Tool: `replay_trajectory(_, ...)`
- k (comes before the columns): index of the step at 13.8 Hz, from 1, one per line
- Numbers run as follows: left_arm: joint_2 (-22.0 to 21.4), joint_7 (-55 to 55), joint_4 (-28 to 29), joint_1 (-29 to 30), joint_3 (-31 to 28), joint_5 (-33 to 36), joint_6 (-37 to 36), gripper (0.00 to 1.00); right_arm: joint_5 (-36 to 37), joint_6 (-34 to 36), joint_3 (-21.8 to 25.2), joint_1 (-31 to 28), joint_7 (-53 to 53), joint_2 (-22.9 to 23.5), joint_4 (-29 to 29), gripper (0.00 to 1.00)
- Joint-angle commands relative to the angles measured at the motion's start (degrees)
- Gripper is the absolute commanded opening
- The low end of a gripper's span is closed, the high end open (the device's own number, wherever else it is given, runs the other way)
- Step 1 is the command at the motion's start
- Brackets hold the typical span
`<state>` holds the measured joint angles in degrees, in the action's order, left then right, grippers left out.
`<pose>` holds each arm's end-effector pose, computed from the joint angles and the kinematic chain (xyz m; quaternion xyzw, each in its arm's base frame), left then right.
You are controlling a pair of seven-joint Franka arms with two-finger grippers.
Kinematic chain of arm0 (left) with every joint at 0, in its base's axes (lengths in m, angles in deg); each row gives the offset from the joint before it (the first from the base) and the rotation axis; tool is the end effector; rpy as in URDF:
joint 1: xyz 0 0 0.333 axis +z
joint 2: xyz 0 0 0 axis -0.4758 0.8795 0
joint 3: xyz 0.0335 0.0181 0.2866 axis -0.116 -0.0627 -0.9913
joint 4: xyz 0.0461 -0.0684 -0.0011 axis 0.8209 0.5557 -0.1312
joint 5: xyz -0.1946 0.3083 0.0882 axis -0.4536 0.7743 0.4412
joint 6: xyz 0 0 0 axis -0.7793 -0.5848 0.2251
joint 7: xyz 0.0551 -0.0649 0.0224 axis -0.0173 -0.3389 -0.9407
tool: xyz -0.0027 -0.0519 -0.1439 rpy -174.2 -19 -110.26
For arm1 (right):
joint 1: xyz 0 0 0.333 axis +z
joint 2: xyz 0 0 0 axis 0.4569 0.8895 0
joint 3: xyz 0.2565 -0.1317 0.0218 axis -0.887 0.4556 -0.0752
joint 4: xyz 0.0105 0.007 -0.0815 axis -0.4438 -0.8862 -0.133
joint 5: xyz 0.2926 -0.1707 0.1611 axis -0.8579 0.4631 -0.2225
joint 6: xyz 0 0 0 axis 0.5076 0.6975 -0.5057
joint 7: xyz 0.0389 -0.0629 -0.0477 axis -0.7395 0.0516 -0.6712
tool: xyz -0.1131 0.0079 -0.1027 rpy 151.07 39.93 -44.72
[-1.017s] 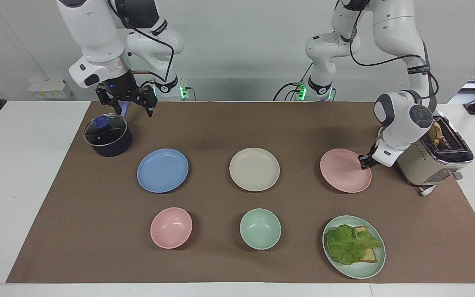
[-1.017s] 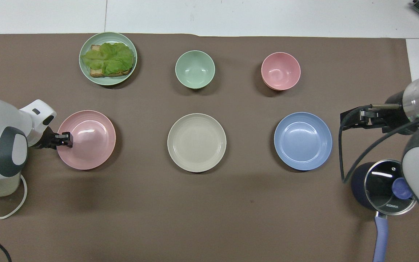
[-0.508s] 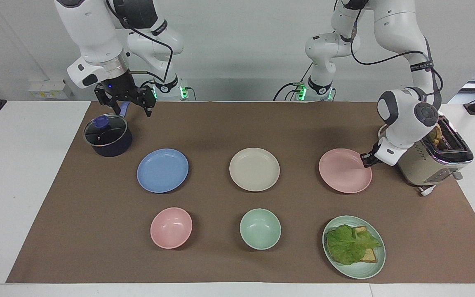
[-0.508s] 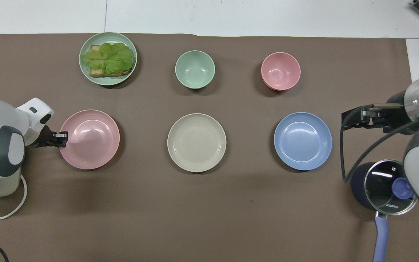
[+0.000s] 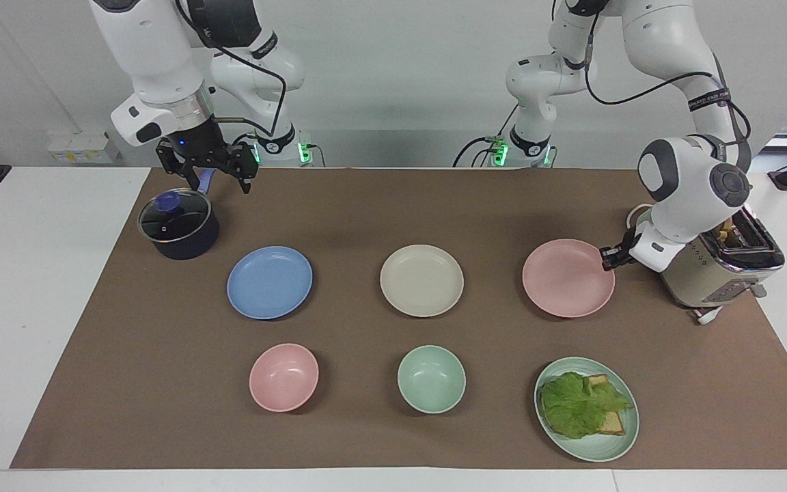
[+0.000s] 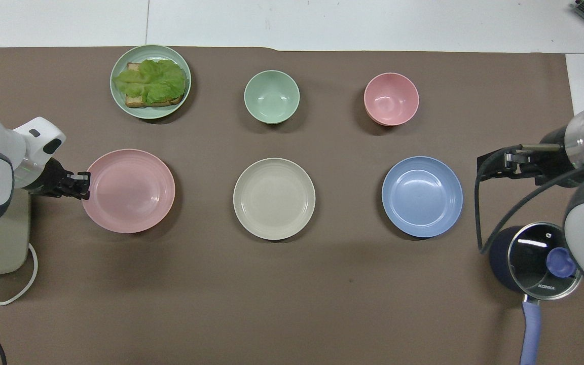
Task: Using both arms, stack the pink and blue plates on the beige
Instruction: 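Lift the pink bowl with the left gripper and carry it over the beige plate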
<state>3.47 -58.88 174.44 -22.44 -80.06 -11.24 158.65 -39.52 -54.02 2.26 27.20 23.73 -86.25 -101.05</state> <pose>0.5512 0.0065 0.3166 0.9938 0.0425 -0.0908 0.0479 0.5289 0.0516 0.5379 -0.9988 0.0465 0.0153 0.0011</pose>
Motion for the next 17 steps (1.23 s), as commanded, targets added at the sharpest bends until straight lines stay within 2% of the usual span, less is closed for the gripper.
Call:
replay_trajectory(1,0.99,-4.8,-4.21,-2.28,-0.09,-1.82,-3.72,0.0,-1.41,-0.63,-0.05,-0.81,-1.69,-1.11,-1.35,1.0)
replay_trajectory(6,0.73,-14.56,-5.09,-10.0,0.0,-4.11,-2.85,0.0,-1.41,-0.54,-0.05,-1.6,-1.78,-1.11,-1.43,1.0)
replay_trajectory(11,-0.5,-21.33,-3.16,-17.21,0.0,-4.37,-2.06,0.0,-1.41,-0.54,-0.05,-1.51,-1.78,-1.11,-1.43,1.0)
replay_trajectory(14,-0.77,-24.07,-0.7,-21.6,0.0,-5.16,1.36,0.0,-1.41,-0.54,-0.05,-1.6,-1.78,-1.11,-1.43,1.0)
replay_trajectory(17,-0.15,-24.34,2.54,-24.6,0.0,-6.12,7.77,0.0,-1.41,-0.63,-0.05,-1.6,-1.78,-1.11,-1.44,1.0)
